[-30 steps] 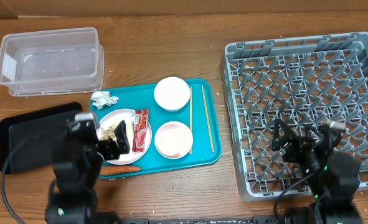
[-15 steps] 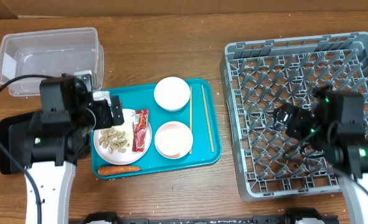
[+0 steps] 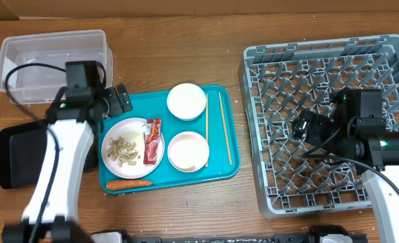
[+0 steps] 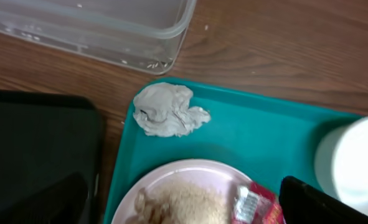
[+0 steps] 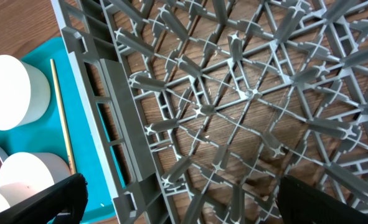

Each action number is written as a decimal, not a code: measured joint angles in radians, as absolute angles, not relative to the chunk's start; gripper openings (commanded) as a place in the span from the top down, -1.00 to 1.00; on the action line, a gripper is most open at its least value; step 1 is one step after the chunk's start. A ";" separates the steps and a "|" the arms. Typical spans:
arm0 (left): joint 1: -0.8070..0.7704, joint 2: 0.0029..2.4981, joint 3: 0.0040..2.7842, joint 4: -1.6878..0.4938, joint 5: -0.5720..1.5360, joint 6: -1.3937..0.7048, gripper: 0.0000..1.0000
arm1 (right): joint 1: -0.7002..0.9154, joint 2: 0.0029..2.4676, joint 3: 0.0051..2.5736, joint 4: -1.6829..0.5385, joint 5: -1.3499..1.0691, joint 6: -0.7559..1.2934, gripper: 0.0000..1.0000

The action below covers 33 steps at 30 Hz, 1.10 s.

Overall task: Sort waste into correct bins and load items into the dishwasher
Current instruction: 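Reach the left gripper to the white crumpled napkin and grasp it, then carry the napkin with the left gripper into the clear bin and release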

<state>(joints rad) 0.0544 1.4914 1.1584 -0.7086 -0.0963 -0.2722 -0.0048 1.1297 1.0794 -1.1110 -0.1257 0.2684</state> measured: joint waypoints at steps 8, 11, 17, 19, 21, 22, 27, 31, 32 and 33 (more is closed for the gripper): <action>0.054 1.725 1.158 -0.607 -0.118 -0.298 -0.52 | -0.005 1.130 1.079 -1.113 -0.125 0.268 -1.00; 0.054 1.782 1.158 -0.577 -0.118 -0.304 -0.30 | -0.005 1.130 1.079 -1.114 -0.125 0.268 -1.00; 0.054 1.821 1.158 -0.549 -0.122 -0.312 0.24 | -0.005 1.130 1.079 -1.114 -0.125 0.268 -1.00; 0.054 1.821 1.158 -0.545 -0.122 -0.313 0.31 | -0.005 1.130 1.079 -1.114 -0.123 0.268 -1.00; 0.054 1.821 1.158 -0.547 -0.125 -0.313 0.42 | -0.005 1.130 1.079 -1.115 -0.121 0.268 -1.00; 0.054 1.821 1.158 -0.547 -0.125 -0.313 0.55 | -0.005 1.130 1.079 -1.114 -0.119 0.268 -1.00; 0.054 1.821 1.158 -0.550 -0.125 -0.312 0.81 | -0.005 1.130 1.079 -1.115 -0.115 0.267 -1.00; 0.054 1.821 1.158 -0.561 -0.126 -0.312 0.92 | -0.005 1.130 1.079 -1.114 -0.114 0.267 -1.00; 0.054 1.821 1.159 -0.568 -0.126 -0.312 0.92 | -0.005 1.130 1.079 -1.115 -0.114 0.266 -1.00; 0.054 1.821 1.158 -0.573 -0.126 -0.312 0.92 | -0.005 1.130 1.079 -1.115 -0.114 0.266 -1.00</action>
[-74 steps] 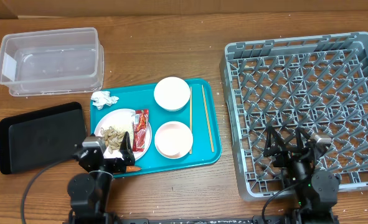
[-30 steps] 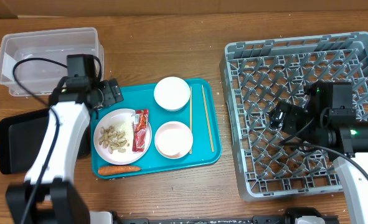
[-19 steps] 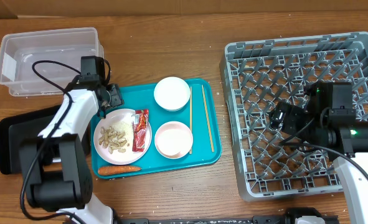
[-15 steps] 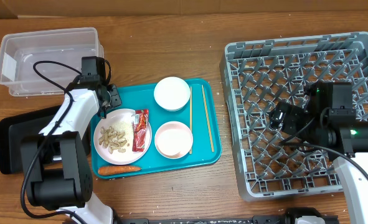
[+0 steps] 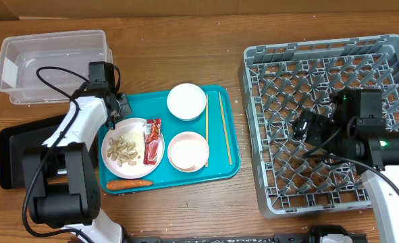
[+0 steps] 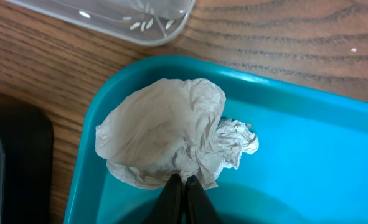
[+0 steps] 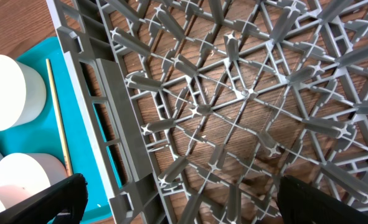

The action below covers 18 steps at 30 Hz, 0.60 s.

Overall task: Sort waste into correct bins and load items into the dishwasher
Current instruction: 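Carry the napkin with the left gripper into the clear bin and release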

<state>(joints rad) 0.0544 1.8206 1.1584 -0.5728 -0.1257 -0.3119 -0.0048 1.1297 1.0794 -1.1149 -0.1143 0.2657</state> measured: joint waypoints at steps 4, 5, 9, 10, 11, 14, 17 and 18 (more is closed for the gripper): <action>0.054 1.821 1.161 -0.593 -0.126 -0.312 0.92 | -0.005 1.130 1.079 -1.115 -0.112 0.265 -1.00; 0.054 1.821 1.166 -0.616 -0.126 -0.312 0.92 | -0.005 1.130 1.079 -1.115 -0.110 0.265 -1.00; 0.054 1.815 1.216 -0.702 -0.126 -0.312 0.92 | -0.005 1.130 1.079 -1.116 -0.100 0.265 -1.00; 0.054 1.806 1.234 -0.719 -0.126 -0.312 0.92 | -0.005 1.130 1.079 -1.117 -0.099 0.264 -1.00; 0.054 1.789 1.255 -0.731 -0.126 -0.312 0.92 | -0.005 1.130 1.079 -1.118 -0.099 0.265 -1.00; 0.054 1.717 1.319 -0.729 -0.127 -0.312 0.92 | -0.005 1.130 1.079 -1.117 -0.097 0.264 -1.00; 0.055 1.644 1.375 -0.685 -0.146 -0.312 0.92 | -0.005 1.130 1.079 -1.118 -0.097 0.265 -1.00; 0.055 1.623 1.390 -0.659 -0.156 -0.312 0.92 | -0.005 1.130 1.079 -1.117 -0.097 0.265 -1.00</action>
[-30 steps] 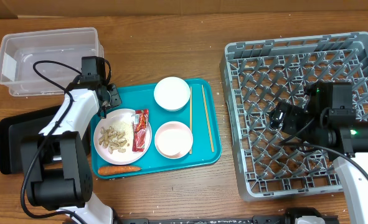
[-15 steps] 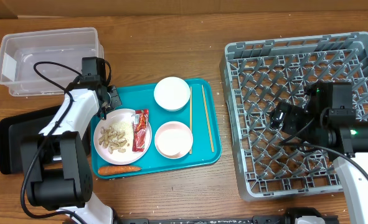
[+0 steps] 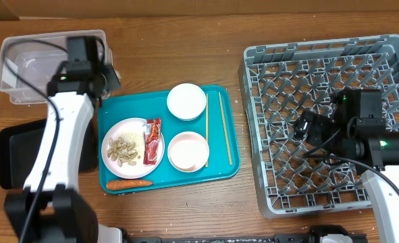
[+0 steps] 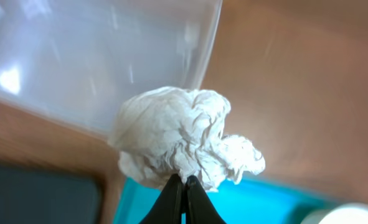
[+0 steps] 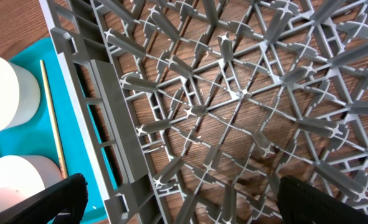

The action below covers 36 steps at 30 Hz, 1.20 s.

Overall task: Sort waste into correct bins and load items into the dishwasher
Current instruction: 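Carry the napkin with the left gripper into the clear bin and release, then grasp the red snack wrapper on the plate with the left gripper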

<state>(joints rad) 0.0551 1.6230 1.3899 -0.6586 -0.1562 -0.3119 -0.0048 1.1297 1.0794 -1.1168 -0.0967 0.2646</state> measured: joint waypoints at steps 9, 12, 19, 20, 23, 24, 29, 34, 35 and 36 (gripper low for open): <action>0.112 1.645 1.420 -0.453 -0.257 -0.311 0.86 | -0.005 1.130 1.079 -1.118 -0.096 0.265 -1.00; 0.137 1.704 1.420 -0.424 -0.267 -0.312 0.12 | -0.005 1.130 1.079 -1.118 -0.096 0.265 -1.00; 0.164 1.760 1.418 -0.460 -0.229 -0.278 0.02 | -0.005 1.130 1.079 -1.118 -0.097 0.265 -1.00; 0.161 1.755 1.419 -0.490 -0.213 -0.274 0.00 | -0.005 1.130 1.079 -1.118 -0.096 0.265 -1.00; 0.136 1.729 1.418 -0.617 -0.145 -0.262 -0.11 | -0.005 1.130 1.079 -1.119 -0.096 0.265 -1.00; 0.122 1.716 1.419 -0.669 -0.119 -0.259 -0.17 | -0.005 1.130 1.079 -1.118 -0.096 0.265 -1.00; 0.016 1.662 1.420 -0.932 -0.021 -0.252 -0.40 | -0.005 1.130 1.079 -1.118 -0.096 0.265 -1.00; -0.087 1.661 1.396 -1.052 0.020 -0.251 -0.57 | -0.005 1.130 1.079 -1.118 -0.097 0.264 -1.00; -0.102 1.663 1.384 -1.052 0.021 -0.252 -0.57 | -0.005 1.130 1.079 -1.118 -0.097 0.265 -1.00; -0.118 1.667 1.369 -1.050 0.024 -0.252 -0.55 | -0.005 1.130 1.079 -1.118 -0.097 0.265 -1.00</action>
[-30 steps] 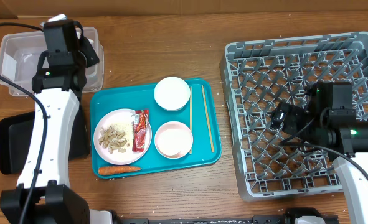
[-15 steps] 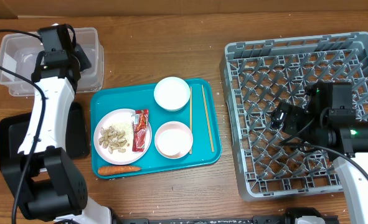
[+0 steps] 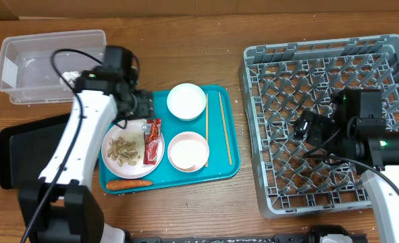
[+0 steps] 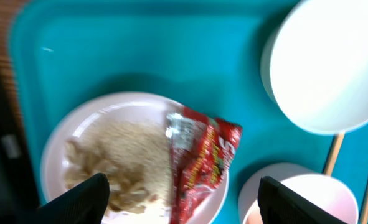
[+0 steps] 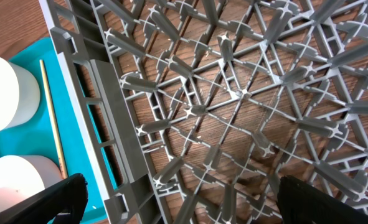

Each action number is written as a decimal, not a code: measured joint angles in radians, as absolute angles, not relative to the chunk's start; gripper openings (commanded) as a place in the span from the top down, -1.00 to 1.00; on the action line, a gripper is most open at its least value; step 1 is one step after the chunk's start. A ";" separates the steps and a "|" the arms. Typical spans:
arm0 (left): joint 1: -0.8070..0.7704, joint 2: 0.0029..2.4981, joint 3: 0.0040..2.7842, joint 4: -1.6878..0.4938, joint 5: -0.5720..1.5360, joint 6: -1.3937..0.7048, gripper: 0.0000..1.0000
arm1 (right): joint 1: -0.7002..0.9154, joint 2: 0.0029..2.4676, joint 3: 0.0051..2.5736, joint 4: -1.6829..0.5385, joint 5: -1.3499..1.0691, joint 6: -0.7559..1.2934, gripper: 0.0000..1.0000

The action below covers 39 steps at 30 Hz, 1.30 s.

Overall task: Sort waste into correct bins and load items into the dishwasher
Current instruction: 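Grasp the red snack wrapper on the plate with the left gripper, then move the wrapper with the left gripper into the clear bin and release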

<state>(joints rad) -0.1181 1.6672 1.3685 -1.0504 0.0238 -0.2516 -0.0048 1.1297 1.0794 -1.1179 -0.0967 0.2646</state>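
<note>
My left gripper [image 4: 184, 202] hangs open over the teal tray [image 3: 216, 170], right above a red snack wrapper [image 4: 202, 155] that lies on the white plate [image 4: 84, 140] of food scraps. A crumpled white tissue [image 3: 69, 75] rests inside the clear bin [image 3: 50, 35]. On the tray there are also two white bowls [image 3: 186, 101] [image 3: 188, 151], a pair of chopsticks [image 3: 219, 121] and a carrot [image 3: 128, 183]. Over the grey dish rack [image 3: 307, 81], my right gripper [image 5: 190, 199] is open and holds nothing.
A black bin [image 3: 23, 155] sits at the table's left edge, below the clear bin. The rack fills the right side, its near wall [image 5: 103, 99] bordering the tray. Bare wood lies between tray and rack.
My left gripper held the tissue by the clear bin; now it is open over the plate and wrapper, and the tissue lies in the bin. The right arm has not moved.
My left gripper was open above the tissue in the tray's far-left corner. Then it was shut on the tissue on the tray, then held it up by the clear bin. Now the tissue is in that bin and the gripper is open over the plate.
</note>
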 measured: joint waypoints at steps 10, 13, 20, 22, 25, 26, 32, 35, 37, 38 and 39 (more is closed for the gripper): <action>-0.195 1.771 1.221 -0.940 0.035 -0.252 -0.31 | -0.005 1.130 1.079 -1.118 -0.096 0.265 -1.00; -0.197 1.805 1.217 -0.936 0.035 -0.252 0.25 | -0.005 1.130 1.079 -1.118 -0.097 0.265 -1.00; -0.197 1.842 1.216 -0.928 0.034 -0.248 0.92 | -0.005 1.130 1.079 -1.119 -0.096 0.265 -1.00; -0.197 1.842 1.218 -0.948 0.035 -0.248 0.92 | -0.005 1.130 1.079 -1.118 -0.096 0.264 -1.00; -0.194 1.842 1.256 -1.021 0.034 -0.248 0.92 | -0.005 1.130 1.079 -1.119 -0.095 0.264 -1.00; -0.192 1.842 1.280 -1.047 0.035 -0.248 0.92 | -0.005 1.130 1.079 -1.119 -0.094 0.264 -1.00; -0.123 1.834 1.515 -1.122 0.030 -0.248 0.92 | -0.005 1.130 1.079 -1.126 -0.089 0.262 -1.00; -0.056 1.809 1.629 -1.093 -0.006 -0.248 0.92 | -0.005 1.130 1.079 -1.127 -0.089 0.261 -1.00; -0.013 1.795 1.678 -1.027 -0.040 -0.248 0.92 | -0.005 1.130 1.079 -1.127 -0.089 0.262 -1.00; 0.009 1.787 1.693 -0.974 -0.057 -0.248 0.92 | -0.005 1.130 1.079 -1.127 -0.088 0.261 -1.00; 0.025 1.783 1.699 -0.933 -0.070 -0.247 0.92 | -0.005 1.130 1.079 -1.126 -0.089 0.261 -1.00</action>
